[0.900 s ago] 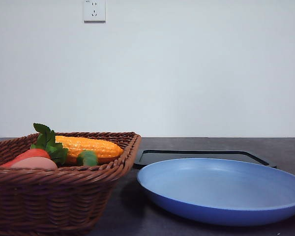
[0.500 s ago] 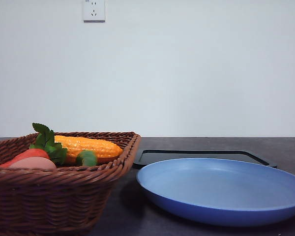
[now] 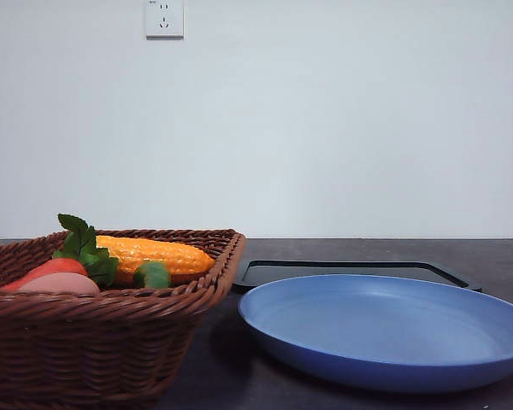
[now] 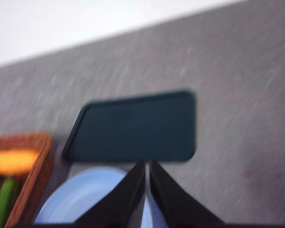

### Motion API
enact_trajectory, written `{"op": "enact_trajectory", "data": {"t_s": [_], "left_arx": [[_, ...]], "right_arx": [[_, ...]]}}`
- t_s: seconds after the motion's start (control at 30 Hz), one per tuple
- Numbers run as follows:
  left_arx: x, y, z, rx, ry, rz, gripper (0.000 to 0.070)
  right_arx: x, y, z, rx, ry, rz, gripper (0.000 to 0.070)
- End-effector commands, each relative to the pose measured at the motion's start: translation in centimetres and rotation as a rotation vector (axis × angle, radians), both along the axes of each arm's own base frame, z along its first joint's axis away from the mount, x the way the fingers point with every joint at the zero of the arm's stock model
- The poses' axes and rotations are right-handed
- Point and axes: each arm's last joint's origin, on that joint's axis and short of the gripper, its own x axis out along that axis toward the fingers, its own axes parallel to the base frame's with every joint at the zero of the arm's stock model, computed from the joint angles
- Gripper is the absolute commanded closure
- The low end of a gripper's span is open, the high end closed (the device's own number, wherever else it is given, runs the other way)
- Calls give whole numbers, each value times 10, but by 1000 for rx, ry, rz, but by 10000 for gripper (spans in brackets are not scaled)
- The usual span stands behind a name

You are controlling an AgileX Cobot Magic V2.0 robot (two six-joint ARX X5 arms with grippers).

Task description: Transfer egg from basket to plate and serve

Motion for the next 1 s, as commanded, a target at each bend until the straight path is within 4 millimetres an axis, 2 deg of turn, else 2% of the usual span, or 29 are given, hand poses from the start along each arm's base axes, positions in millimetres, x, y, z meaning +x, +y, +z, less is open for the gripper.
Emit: {"op": "enact_trajectory", "data": {"t_s": [0.0, 0.2, 0.4, 0.47, 0.6, 0.67, 0.97], "left_arx": [[6, -1, 8, 51, -3, -42, 700], [29, -11, 19, 92, 119, -168, 700], [46, -28, 15, 42, 197, -340, 694], [49, -33, 11, 44, 218, -364, 656], [53, -39, 7, 43, 251, -392, 436], [54, -40, 5, 43, 260, -397, 371], [53, -42, 5, 42, 266, -405, 370]], "right_arx": [[6, 1, 3, -16, 31, 39, 700], [25, 5, -5, -14, 222, 165, 700], [41, 7, -24, -31, 389, 210, 700], [47, 8, -30, -24, 431, 232, 676], [57, 11, -42, -26, 504, 244, 495], [63, 13, -49, -33, 545, 257, 470], [86, 30, -94, -43, 676, 313, 470]]}}
